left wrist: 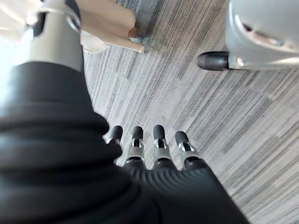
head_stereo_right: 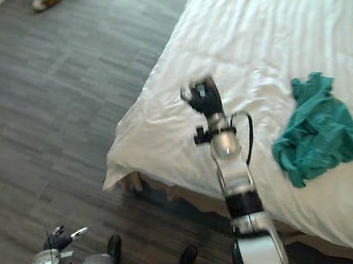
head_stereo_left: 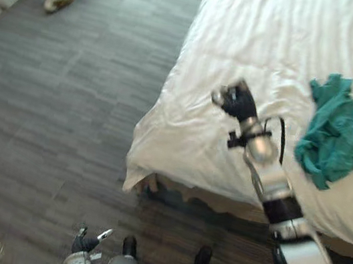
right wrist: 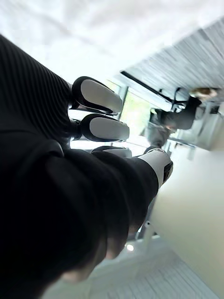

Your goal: Tidy the bed and pick cloth on bed and put in laundry

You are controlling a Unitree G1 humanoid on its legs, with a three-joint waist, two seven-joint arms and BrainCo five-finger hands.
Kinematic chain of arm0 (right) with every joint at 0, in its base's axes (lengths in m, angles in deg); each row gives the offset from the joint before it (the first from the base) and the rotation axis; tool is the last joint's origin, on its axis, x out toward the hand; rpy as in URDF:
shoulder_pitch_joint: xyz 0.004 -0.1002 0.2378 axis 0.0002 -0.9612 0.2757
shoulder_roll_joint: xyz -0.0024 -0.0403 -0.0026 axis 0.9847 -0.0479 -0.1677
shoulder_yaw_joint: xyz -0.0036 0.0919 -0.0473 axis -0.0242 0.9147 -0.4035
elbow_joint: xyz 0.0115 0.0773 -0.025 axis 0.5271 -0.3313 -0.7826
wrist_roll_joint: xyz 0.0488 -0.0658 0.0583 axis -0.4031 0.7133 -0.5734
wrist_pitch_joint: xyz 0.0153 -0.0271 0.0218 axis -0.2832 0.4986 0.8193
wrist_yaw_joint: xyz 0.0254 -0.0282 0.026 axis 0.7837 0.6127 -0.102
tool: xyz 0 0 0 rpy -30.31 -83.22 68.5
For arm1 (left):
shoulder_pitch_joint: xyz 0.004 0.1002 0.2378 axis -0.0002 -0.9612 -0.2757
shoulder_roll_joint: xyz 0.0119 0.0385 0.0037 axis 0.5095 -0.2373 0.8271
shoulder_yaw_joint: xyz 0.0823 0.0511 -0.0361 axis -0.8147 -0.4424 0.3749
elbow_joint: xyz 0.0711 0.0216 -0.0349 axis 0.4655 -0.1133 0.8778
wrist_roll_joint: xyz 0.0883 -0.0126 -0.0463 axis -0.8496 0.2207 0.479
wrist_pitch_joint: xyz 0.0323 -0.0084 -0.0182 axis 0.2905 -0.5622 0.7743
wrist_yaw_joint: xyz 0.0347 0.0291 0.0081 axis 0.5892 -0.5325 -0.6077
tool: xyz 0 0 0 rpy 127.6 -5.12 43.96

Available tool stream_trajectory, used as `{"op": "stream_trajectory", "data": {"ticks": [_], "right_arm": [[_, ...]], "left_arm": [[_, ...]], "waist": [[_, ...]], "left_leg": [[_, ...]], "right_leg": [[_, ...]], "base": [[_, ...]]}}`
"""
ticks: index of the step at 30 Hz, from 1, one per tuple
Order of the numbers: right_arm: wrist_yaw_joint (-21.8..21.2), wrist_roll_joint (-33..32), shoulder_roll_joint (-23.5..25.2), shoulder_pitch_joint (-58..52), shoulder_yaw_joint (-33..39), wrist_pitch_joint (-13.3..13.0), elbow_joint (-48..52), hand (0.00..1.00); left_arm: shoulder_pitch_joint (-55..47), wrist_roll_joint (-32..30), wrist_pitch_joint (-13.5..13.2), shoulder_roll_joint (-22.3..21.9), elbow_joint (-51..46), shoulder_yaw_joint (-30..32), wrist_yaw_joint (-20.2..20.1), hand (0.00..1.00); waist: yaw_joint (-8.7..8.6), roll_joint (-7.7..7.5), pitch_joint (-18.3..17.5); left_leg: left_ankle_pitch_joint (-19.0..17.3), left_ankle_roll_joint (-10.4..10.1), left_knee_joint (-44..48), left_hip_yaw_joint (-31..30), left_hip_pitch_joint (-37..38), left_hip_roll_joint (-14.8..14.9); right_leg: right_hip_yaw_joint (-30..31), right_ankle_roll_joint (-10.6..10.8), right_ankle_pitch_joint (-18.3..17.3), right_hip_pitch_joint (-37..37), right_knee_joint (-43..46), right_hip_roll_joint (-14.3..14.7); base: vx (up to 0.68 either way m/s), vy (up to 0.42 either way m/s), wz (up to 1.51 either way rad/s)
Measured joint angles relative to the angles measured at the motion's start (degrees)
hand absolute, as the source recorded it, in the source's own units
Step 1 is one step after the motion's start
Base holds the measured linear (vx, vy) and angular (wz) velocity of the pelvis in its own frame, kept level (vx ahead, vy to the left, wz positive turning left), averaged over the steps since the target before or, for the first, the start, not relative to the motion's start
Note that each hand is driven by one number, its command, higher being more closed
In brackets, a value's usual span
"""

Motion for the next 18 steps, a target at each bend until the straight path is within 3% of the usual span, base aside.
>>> {"op": "stream_trajectory", "data": {"ticks": [3, 7, 10, 13, 14, 15, 18], "right_arm": [[1.2, -2.2, 2.6, 8.3, 0.7, -0.2, -4.3, 1.00], [2.8, -6.6, 3.9, 14.9, 4.9, -1.4, -8.1, 1.00], [4.5, -10.5, 3.3, 16.6, 8.5, -2.5, -10.8, 1.00], [6.4, -12.2, -1.9, 19.3, 11.8, -2.8, -21.4, 1.00], [6.5, -12.3, -3.0, 19.6, 11.9, -2.9, -23.5, 1.00], [5.8, -11.9, -4.7, 20.2, 11.5, -4.9, -24.4, 1.00], [5.5, -11.9, -6.1, 23.0, 11.4, -5.0, -27.8, 1.00]], "left_arm": [[0.7, 1.9, -0.7, -0.2, -1.1, -0.7, 1.0, 0.00], [3.8, 3.0, -2.4, -0.2, -3.5, -5.0, 1.3, 0.00], [6.6, 3.0, -3.3, -0.2, -3.9, -9.3, 1.8, 0.00], [12.0, 3.0, -3.9, -0.7, -3.7, -15.6, 1.9, 0.00], [12.6, 3.0, -4.0, -0.7, -3.7, -16.1, 2.0, 0.00], [13.7, 3.0, -4.4, -0.7, -3.6, -16.7, 2.1, 0.00], [14.5, 3.0, -4.6, -0.7, -3.6, -20.0, 2.0, 0.00]], "waist": [[1.49, 0.44, 4.1], [3.04, 2.73, 8.6], [3.44, 5.12, 10.4], [5.10, 9.43, 12.5], [5.34, 9.61, 12.4], [5.56, 9.63, 12.4], [5.37, 9.78, 12.3]], "left_leg": [[1.3, 0.2, 0.0, -2.6, -3.5, -0.3], [3.4, 0.6, 0.0, -5.9, -9.1, -1.3], [4.9, 0.8, 0.0, -8.8, -14.1, -2.1], [6.8, 1.4, 0.0, -10.8, -19.4, -3.2], [7.1, 1.5, -0.1, -10.8, -20.4, -3.4], [7.6, 1.8, -0.2, -10.7, -22.1, -3.8], [8.1, 2.3, -0.2, -9.9, -23.3, -5.0]], "right_leg": [[-1.6, 0.0, 0.0, -2.4, 1.1, -0.6], [-4.7, -0.3, 0.2, -5.9, 1.8, -1.4], [-6.9, -0.3, 0.2, -9.7, 3.4, -2.4], [-7.8, -0.3, 0.2, -14.7, 6.0, -3.9], [-7.8, -0.3, 0.1, -15.9, 6.5, -4.3], [-7.4, -0.3, 0.1, -18.3, 7.3, -4.9], [-6.5, -0.3, 0.1, -20.4, 8.6, -6.4]], "base": [[-0.05, 0.007, 0.44], [-0.06, 0.030, 0.49], [-0.06, 0.044, 0.51], [-0.09, 0.049, 0.36], [-0.10, 0.042, 0.12], [-0.09, 0.040, 0.03], [-0.08, 0.044, 0.02]]}}
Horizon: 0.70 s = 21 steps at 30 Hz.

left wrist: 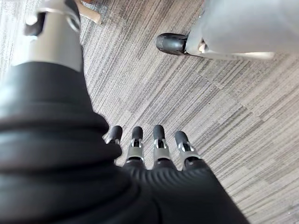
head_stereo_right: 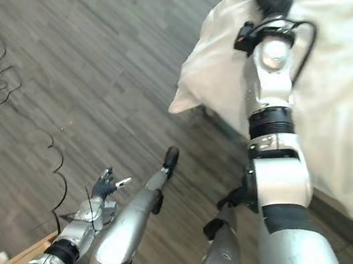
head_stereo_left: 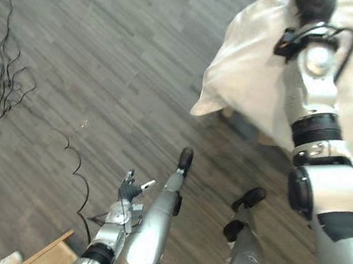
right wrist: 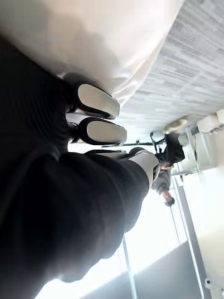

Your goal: Tidy the bed and pick cloth on bed and put in laundry

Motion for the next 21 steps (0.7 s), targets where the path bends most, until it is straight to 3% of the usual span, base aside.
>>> {"op": "stream_trajectory", "data": {"ticks": [4, 8, 10, 15, 18, 21], "right_arm": [[-3.7, -4.9, -2.5, -0.5, 1.6, 0.0, -1.2, 1.00], [-7.2, -13.2, 0.0, -8.8, 8.2, 0.0, 8.9, 1.00], [-7.2, -19.5, 6.1, -18.6, 13.9, 0.2, 18.8, 1.00], [-6.9, -27.1, 11.1, -36.3, 26.6, 0.3, 27.8, 1.00], [-4.5, -28.4, 10.4, -43.1, 34.3, 0.0, 28.0, 1.00], [-0.5, -28.7, 8.9, -50.0, 39.1, 0.1, 26.5, 1.00]], "left_arm": [[-0.4, 0.0, -0.1, 0.5, -0.2, -2.4, -0.1, 0.00], [-2.7, -0.1, 0.2, 1.0, -0.8, -0.1, -0.3, 0.00], [-4.6, -0.1, 1.0, 0.9, -1.9, 3.9, -0.5, 0.00], [-5.6, 0.0, 1.2, 0.7, -2.6, 7.6, -1.3, 0.00], [-5.7, 0.0, 1.8, -0.3, -2.5, 7.6, -1.4, 0.00], [-6.6, 0.0, 2.4, -1.2, -2.4, 7.6, -1.5, 0.00]], "waist": [[-0.30, 0.71, -0.5], [-3.15, 0.48, -0.6], [-5.95, -1.32, -1.7], [-8.31, -6.78, -5.0], [-9.12, -8.45, -5.9], [-9.27, -8.69, -6.0]], "left_leg": [[-0.1, 0.0, -0.4, 1.9, -0.2, -1.3], [-1.1, 1.6, 1.6, 6.5, -0.3, -2.0], [-2.4, 3.2, 3.8, 9.2, -0.1, -2.1], [-3.7, 3.1, 3.4, 13.2, 3.9, -1.3], [-3.4, 2.6, 0.9, 15.0, 7.6, -0.7], [-2.5, 1.5, -2.0, 16.8, 11.7, -0.3]], "right_leg": [[2.2, 0.8, 1.1, -1.5, 0.0, -1.4], [6.3, 2.5, 2.6, -2.2, -0.6, -2.6], [8.8, 2.9, 2.8, -2.3, -0.7, -3.0], [11.8, 2.3, 2.4, -1.3, -0.5, -2.5], [11.9, 1.8, 1.9, 0.5, -0.4, -2.2], [11.8, 1.9, 1.3, 3.1, -0.4, -1.8]], "base": [[-0.08, 0.056, -0.02], [-0.08, 0.049, -0.25], [-0.03, 0.018, -0.41], [0.00, -0.039, -0.43], [0.01, -0.073, -0.21], [0.07, -0.053, -0.11]]}}
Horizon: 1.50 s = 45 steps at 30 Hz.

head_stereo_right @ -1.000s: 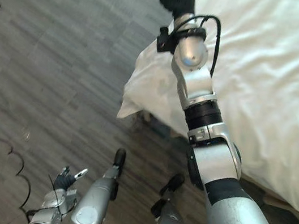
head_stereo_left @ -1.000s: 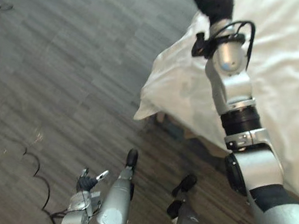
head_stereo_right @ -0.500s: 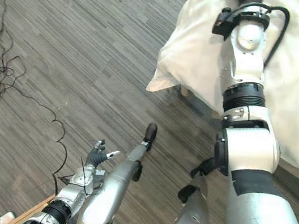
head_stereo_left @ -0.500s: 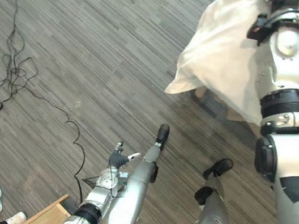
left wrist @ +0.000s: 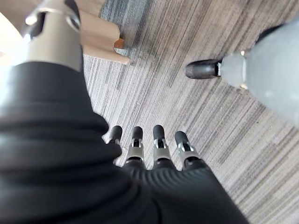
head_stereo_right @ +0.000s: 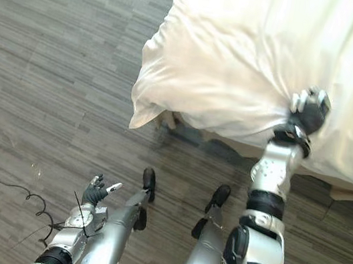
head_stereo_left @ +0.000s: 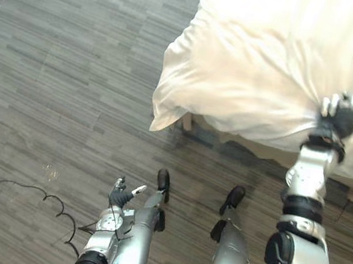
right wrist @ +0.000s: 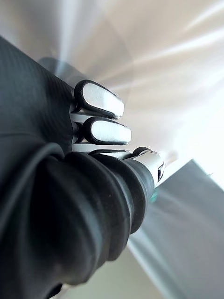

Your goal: Tidy the bed and pick cloth on bed and put in laundry

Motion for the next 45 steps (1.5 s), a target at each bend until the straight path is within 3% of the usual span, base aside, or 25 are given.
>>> {"op": "stream_trajectory", "data": {"ticks": [5, 8, 11, 16, 19, 22, 25, 28, 32, 33, 35, 37, 40, 44, 45], "right_arm": [[3.4, 1.3, -1.1, -7.0, -0.9, 1.2, -1.7, 1.00], [3.0, 6.2, -5.3, -6.7, -10.0, 1.8, 1.5, 1.00], [-0.1, 9.6, -9.1, -2.0, -20.4, 2.5, 7.9, 1.00], [-6.3, 9.6, -9.9, 12.1, -38.4, 2.8, 8.6, 1.00], [-8.5, 9.6, -9.8, 18.5, -44.5, 2.9, 8.3, 1.00], [-9.1, 9.6, -9.3, 22.7, -45.8, 2.9, 7.6, 1.00], [-9.1, 9.6, -7.8, 28.4, -47.3, 2.7, 4.6, 1.00], [-9.1, 9.9, -6.2, 31.5, -48.6, 2.7, 1.5, 1.00], [-7.4, 14.8, -6.7, 38.4, -49.7, 2.7, -8.6, 1.00], [-5.8, 17.1, -9.5, 40.9, -49.6, 2.8, -13.3, 1.00], [-4.3, 18.9, -13.1, 42.8, -49.5, 2.9, -20.9, 1.00], [-3.1, 21.4, -16.5, 43.5, -49.5, 3.9, -27.1, 1.00], [-4.0, 25.8, -16.2, 45.0, -50.5, 4.4, -28.5, 1.00], [-5.5, 28.3, -16.1, 43.1, -51.7, 4.5, -27.8, 1.00], [-6.0, 28.8, -15.5, 40.7, -51.7, 4.1, -26.2, 1.00]], "left_arm": [[-3.7, 0.0, 0.2, 0.4, 0.1, -0.3, -1.0, 0.00], [-5.1, 0.0, 0.2, 0.5, 0.1, -0.7, -1.1, 0.00], [-5.5, 0.0, 0.1, 0.9, 0.5, -0.7, -1.1, 0.00], [-5.6, 0.0, 0.0, 1.7, 0.7, 0.2, -1.1, 0.00], [-5.7, 0.0, -0.1, 2.0, 1.0, 2.2, -1.0, 0.00], [-5.7, 0.0, -0.1, 2.5, 1.8, 2.4, -1.0, 0.00], [-5.0, 0.2, -0.4, 2.7, 2.1, 2.2, -1.0, 0.00], [-3.0, 0.2, -0.9, 2.6, 3.2, 0.7, -1.0, 0.00], [0.8, 0.2, -1.5, 2.7, 4.7, -2.7, -0.7, 0.00], [2.9, 0.4, -1.6, 2.6, 4.8, -4.7, -0.6, 0.00], [4.8, 0.8, -2.0, 2.6, 4.6, -6.1, -0.6, 0.00], [6.5, 1.2, -2.4, 2.5, 4.6, -7.8, -0.5, 0.00], [9.3, 1.4, -2.9, 0.2, 2.7, -9.3, -0.5, 0.00], [9.1, 2.3, -4.0, -2.0, -2.7, -9.3, -0.5, 0.00], [8.3, 2.3, -4.0, -2.0, -4.3, -8.3, -0.5, 0.00]], "waist": [[-2.34, -0.08, -0.1], [-2.55, -0.03, -0.1], [-2.40, -0.01, -0.2], [0.67, -0.06, -0.2], [1.90, -0.04, -0.1], [3.75, 0.05, -0.1], [5.43, 0.83, 0.4], [8.43, 3.33, 1.7], [10.44, 8.22, 4.1], [11.70, 10.28, 5.0], [13.33, 10.43, 4.9], [13.34, 10.57, 4.8], [13.91, 10.74, 4.7], [13.56, 11.41, 4.2], [12.33, 11.47, 4.2]], "left_leg": [[1.1, -0.7, -4.1, -0.3, 4.8, 0.2], [1.2, -0.4, -3.8, -1.3, 7.0, 0.4], [1.3, -0.4, -3.7, -3.0, 7.0, 1.1], [1.5, -1.2, -4.0, -5.3, 5.9, 1.2], [2.8, -1.0, -4.1, -8.8, 3.5, 1.3], [3.9, -0.9, -4.1, -11.5, 1.7, 1.3], [4.6, -1.3, -3.9, -15.0, -1.0, 0.9], [5.4, -1.1, -3.6, -17.4, -3.4, 0.2], [7.2, -1.4, -2.8, -20.3, -10.0, -0.4], [8.2, -1.5, -3.0, -20.9, -12.5, -0.5], [9.1, -1.9, -3.3, -20.4, -15.7, -0.5], [10.1, -2.0, -4.1, -19.6, -18.2, -0.7], [10.2, -1.9, -4.1, -15.9, -20.6, -1.4], [10.2, -1.9, -4.0, -12.1, -21.0, -1.8], [10.2, -1.9, -3.7, -11.6, -21.0, -1.8]], "right_leg": [[0.0, 0.5, -0.4, 3.0, -0.2, 1.0], [-0.4, 0.4, -0.4, 6.0, -1.3, 1.8], [-1.9, 0.4, -0.3, 7.5, -2.0, 2.4], [-3.8, 0.1, -0.6, 7.8, -2.0, 2.6], [-7.2, -0.2, -0.9, 7.7, -2.0, 2.6], [-9.8, -0.5, -1.1, 7.7, -1.9, 2.6], [-12.8, -0.8, -2.3, 6.8, 0.2, 1.8], [-13.9, -0.6, -4.5, 4.5, 4.3, 0.2], [-15.7, -1.0, -6.5, -1.7, 9.8, -2.0], [-15.8, -1.3, -6.8, -4.7, 11.7, -2.6], [-14.7, -1.4, -6.8, -9.5, 13.2, -3.1], [-13.9, -1.5, -6.8, -13.2, 14.5, -3.7], [-10.4, -1.5, -6.7, -19.0, 16.4, -5.0], [-7.8, -1.5, -6.2, -21.4, 16.8, -5.6], [-7.9, -1.4, -6.1, -21.2, 16.6, -5.6]], "base": [[0.12, -0.033, -0.10], [0.13, -0.032, 0.02], [0.06, -0.031, 0.22], [0.02, -0.016, 0.18], [0.02, -0.022, 0.51], [0.02, -0.040, 0.53], [-0.02, -0.036, 0.57], [-0.03, -0.041, 0.46], [-0.10, -0.061, 0.42], [-0.10, -0.063, 0.22], [-0.12, -0.071, -0.01], [-0.10, -0.066, -0.08], [-0.06, -0.044, -0.25], [-0.02, -0.025, -0.18], [0.00, 0.000, 0.00]]}}
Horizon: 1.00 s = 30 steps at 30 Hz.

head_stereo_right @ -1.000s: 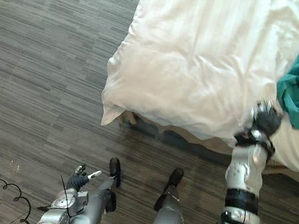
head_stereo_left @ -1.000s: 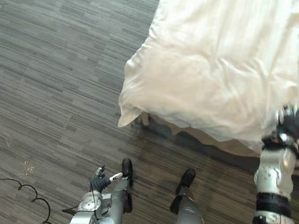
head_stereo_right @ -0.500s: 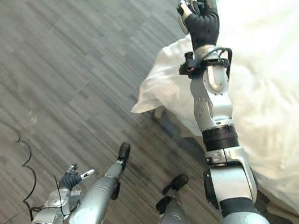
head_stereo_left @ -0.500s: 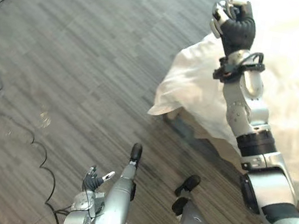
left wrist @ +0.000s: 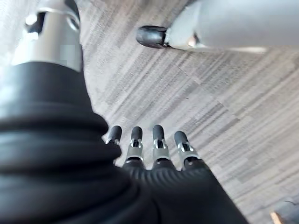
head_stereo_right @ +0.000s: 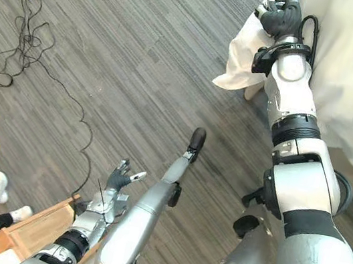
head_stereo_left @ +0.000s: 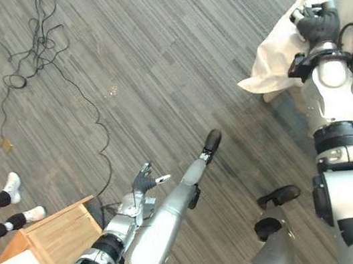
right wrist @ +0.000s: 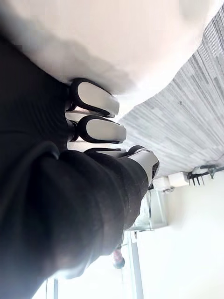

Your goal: Tidy the bed and pick cloth on bed and put in laundry

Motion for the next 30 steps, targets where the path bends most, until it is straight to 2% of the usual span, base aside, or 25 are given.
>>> {"op": "stream_trajectory", "data": {"ticks": [1, 2, 3, 4, 6, 7, 8, 9, 11, 13, 15, 16, 18, 20, 21, 22, 23, 24, 26, 27, 28, 29, 30], "right_arm": [[0.0, 0.0, 1.6, -2.8, 0.2, -1.1, 2.1, 1.00], [0.0, 0.0, 2.9, -4.3, 0.7, -1.3, 3.1, 1.00], [0.0, 0.0, 6.4, -8.1, 2.8, -1.3, 4.4, 1.00], [0.0, 0.0, 8.4, -10.7, 4.2, -1.1, 4.9, 1.00], [2.7, -1.6, 17.0, -27.9, 16.5, 3.2, 3.1, 1.00], [3.7, -2.0, 18.7, -32.1, 20.0, 4.6, 1.9, 1.00], [5.2, -2.5, 20.8, -41.5, 26.2, 6.6, 0.7, 0.00], [6.2, -3.1, 22.0, -49.8, 29.8, 7.7, 0.8, 0.00], [7.1, -3.4, 23.2, -57.9, 32.4, 7.3, 2.5, 0.00], [7.2, -1.7, 26.1, -67.9, 35.7, 6.9, 7.2, 0.00], [7.2, -1.0, 28.2, -71.1, 37.6, 6.7, 7.5, 0.00], [7.2, -0.5, 29.2, -72.8, 38.9, 6.6, 7.4, 0.00], [7.1, 0.7, 29.9, -73.7, 40.1, 6.7, 6.2, 0.00], [7.1, 1.9, 30.4, -73.8, 41.1, 6.9, 4.5, 0.00], [7.2, 3.1, 30.7, -73.8, 41.8, 7.5, 3.4, 0.00], [7.3, 4.2, 31.1, -73.5, 42.4, 7.5, 2.6, 0.00], [7.3, 4.9, 31.1, -73.6, 42.8, 7.6, 2.3, 0.00], [7.3, 5.5, 31.0, -73.6, 43.1, 7.6, 1.9, 0.00], [7.4, 6.7, 30.7, -73.8, 44.4, 7.5, 1.5, 0.00], [7.4, 7.5, 30.1, -74.0, 45.1, 7.5, 0.7, 0.00], [7.2, 7.8, 30.2, -74.5, 44.6, 7.6, 0.1, 0.00], [7.1, 7.9, 30.2, -74.7, 43.9, 7.5, -0.1, 0.00], [7.1, 8.2, 30.1, -75.6, 43.1, 7.5, -0.1, 0.00]], "left_arm": [[-1.1, -0.1, 0.1, -0.4, -1.2, 2.1, 0.0, 0.00], [-1.8, -0.1, 0.1, -0.8, -1.5, 3.4, 0.0, 0.00], [-2.8, -0.2, 0.5, -0.9, -1.5, 5.3, 0.0, 0.00], [-3.1, -0.2, 0.8, -0.9, -1.4, 6.3, 0.1, 0.00], [-3.9, -0.5, 1.8, -1.1, -1.2, 11.3, 0.8, 0.00], [-4.0, -0.7, 2.0, -1.5, -1.2, 12.8, 0.8, 0.00], [-4.0, -1.5, 2.5, -1.7, -1.2, 14.9, 0.8, 0.00], [-4.5, -2.2, 2.9, -1.4, -0.9, 16.4, 0.9, 0.00], [-5.1, -3.4, 3.8, -0.5, 0.5, 16.9, 0.8, 0.00], [-6.0, -6.9, 5.1, 0.5, 2.7, 15.8, 0.8, 0.00], [-7.2, -9.2, 5.4, 0.9, 4.4, 14.9, 0.7, 0.00], [-7.7, -10.8, 5.9, 1.3, 6.6, 14.5, 0.7, 0.00], [-8.7, -12.5, 6.6, 2.3, 9.3, 14.6, 0.8, 0.00], [-9.7, -13.3, 7.2, 3.2, 11.8, 14.7, 0.8, 0.00], [-10.5, -13.5, 7.6, 3.6, 12.6, 15.1, 0.8, 0.00], [-11.6, -13.5, 7.9, 3.7, 13.5, 15.3, 0.9, 0.00], [-12.0, -13.5, 8.0, 4.2, 14.3, 15.6, 0.9, 0.00], [-12.4, -13.5, 8.6, 5.0, 16.0, 16.6, 0.8, 0.00], [-12.8, -14.3, 9.1, 5.0, 17.1, 17.4, 0.7, 0.00], [-12.9, -15.8, 9.1, 5.1, 17.9, 17.4, 0.5, 0.00], [-12.6, -17.2, 9.0, 5.2, 17.9, 17.3, 0.0, 0.00], [-13.0, -17.8, 9.1, 5.3, 17.9, 17.3, -0.3, 0.00], [-14.3, -19.0, 9.1, 5.2, 17.9, 17.2, -0.6, 0.00]], "waist": [[-1.57, -0.01, 0.0], [-2.50, -0.01, 0.0], [-4.45, -0.14, 0.0], [-5.32, -0.34, 0.1], [-8.32, -2.34, 0.3], [-9.02, -3.01, 0.5], [-10.28, -4.72, 0.9], [-11.79, -6.74, 1.0], [-13.69, -9.50, 0.7], [-15.44, -12.73, -2.2], [-16.35, -13.71, -6.3], [-17.12, -13.89, -8.7], [-18.37, -13.91, -10.6], [-18.61, -13.49, -11.5], [-18.65, -13.03, -12.1], [-18.57, -12.81, -13.0], [-18.61, -12.78, -13.3], [-19.37, -12.34, -13.7], [-20.58, -11.07, -14.6], [-20.71, -10.65, -15.0], [-21.00, -11.20, -15.4], [-21.02, -11.51, -15.6], [-21.06, -11.24, -15.9]], "left_leg": [[-0.5, 0.6, 0.9, 0.6, 0.0, 0.0], [-0.8, 1.1, 1.5, 1.1, 0.0, 0.0], [-1.9, 2.5, 3.2, 2.4, 0.3, 0.0], [-2.4, 3.2, 4.0, 3.0, 0.8, 0.1], [-6.0, 3.7, 7.2, 6.1, 3.8, 0.8], [-6.7, 3.6, 7.8, 6.8, 5.0, 1.0], [-8.1, 3.3, 8.5, 8.2, 7.5, 1.7], [-9.2, 2.7, 8.9, 9.4, 10.3, 2.6], [-10.5, 1.6, 8.9, 11.5, 15.0, 4.0], [-12.3, -0.5, 8.6, 13.8, 22.7, 6.8], [-12.3, -0.7, 7.3, 14.9, 25.2, 8.0], [-12.2, -0.9, 5.7, 15.3, 27.7, 8.4], [-12.7, -1.8, 4.3, 17.9, 32.2, 9.0], [-13.5, -2.9, 3.6, 22.0, 37.0, 9.5], [-14.1, -3.6, 3.5, 25.5, 39.6, 10.0], [-15.0, -4.4, 3.4, 28.7, 41.9, 10.4], [-15.4, -4.8, 3.7, 30.0, 43.0, 10.7], [-15.7, -5.2, 3.9, 32.9, 45.2, 11.6], [-16.4, -6.2, 4.0, 36.0, 47.4, 13.0], [-17.2, -7.4, 7.1, 38.7, 49.2, 14.6], [-18.6, -9.3, 14.6, 40.0, 49.3, 17.3], [-19.1, -9.3, 20.0, 40.0, 49.0, 19.1], [-18.7, -8.6, 33.2, 38.4, 48.2, 23.7]], "right_leg": [[0.0, 0.1, 0.5, 0.6, -0.7, 0.0], [0.2, 0.2, 0.8, 1.2, -1.2, 0.1], [0.9, 0.5, 1.6, 2.4, -2.4, 0.4], [1.4, 0.6, 2.0, 3.1, -3.1, 0.5], [3.3, 0.4, 3.1, 7.2, -6.6, 1.5], [3.6, 0.4, 3.1, 8.3, -7.2, 1.8], [4.5, 0.5, 3.0, 10.7, -8.3, 2.5], [4.9, 0.6, 2.9, 13.3, -9.5, 3.4], [5.3, 0.6, 2.9, 17.3, -11.1, 4.8], [6.2, 0.2, 2.6, 24.0, -13.8, 8.0], [7.3, -0.4, 1.9, 25.2, -14.4, 9.7], [8.1, -0.6, 1.4, 26.2, -14.5, 10.8], [9.9, -0.4, 0.8, 28.3, -14.3, 12.3], [11.1, -1.9, -0.4, 29.3, -13.4, 12.9], [5.9, -4.7, -2.6, 29.4, -11.1, 11.3], [-1.7, -5.7, -3.1, 30.4, -8.6, 8.6], [-4.7, -6.0, -2.7, 30.7, -7.7, 7.6], [-6.9, -5.2, -2.4, 31.0, -6.8, 7.9], [-5.7, -5.4, -2.5, 31.3, -7.4, 10.4], [-2.8, -5.4, -2.5, 32.2, -8.9, 12.6], [0.2, -5.0, -3.1, 32.7, -10.2, 14.1], [1.7, -5.3, -3.2, 33.2, -10.8, 14.8], [5.8, -5.4, -3.2, 34.6, -12.1, 17.0]], "base": [[0.00, 0.000, 0.00], [0.04, 0.009, -0.18], [0.03, 0.008, -0.27], [0.04, 0.006, -0.48], [0.04, -0.008, -0.67], [0.04, -0.032, -0.75], [0.07, -0.082, -0.77], [0.06, -0.076, -0.80], [0.10, -0.109, -0.83], [0.18, -0.160, -0.93], [0.14, -0.102, -0.55], [0.14, -0.075, -0.47], [0.16, -0.075, -0.74], [0.13, -0.011, -1.07], [0.14, 0.033, -1.35], [0.12, 0.028, -1.46], [0.16, -0.001, -1.45], [0.15, -0.044, -1.16], [0.12, -0.049, -1.08], [0.08, -0.042, -1.27], [0.06, -0.058, -1.44], [0.07, -0.092, -1.82], [0.06, -0.069, -1.70]]}}
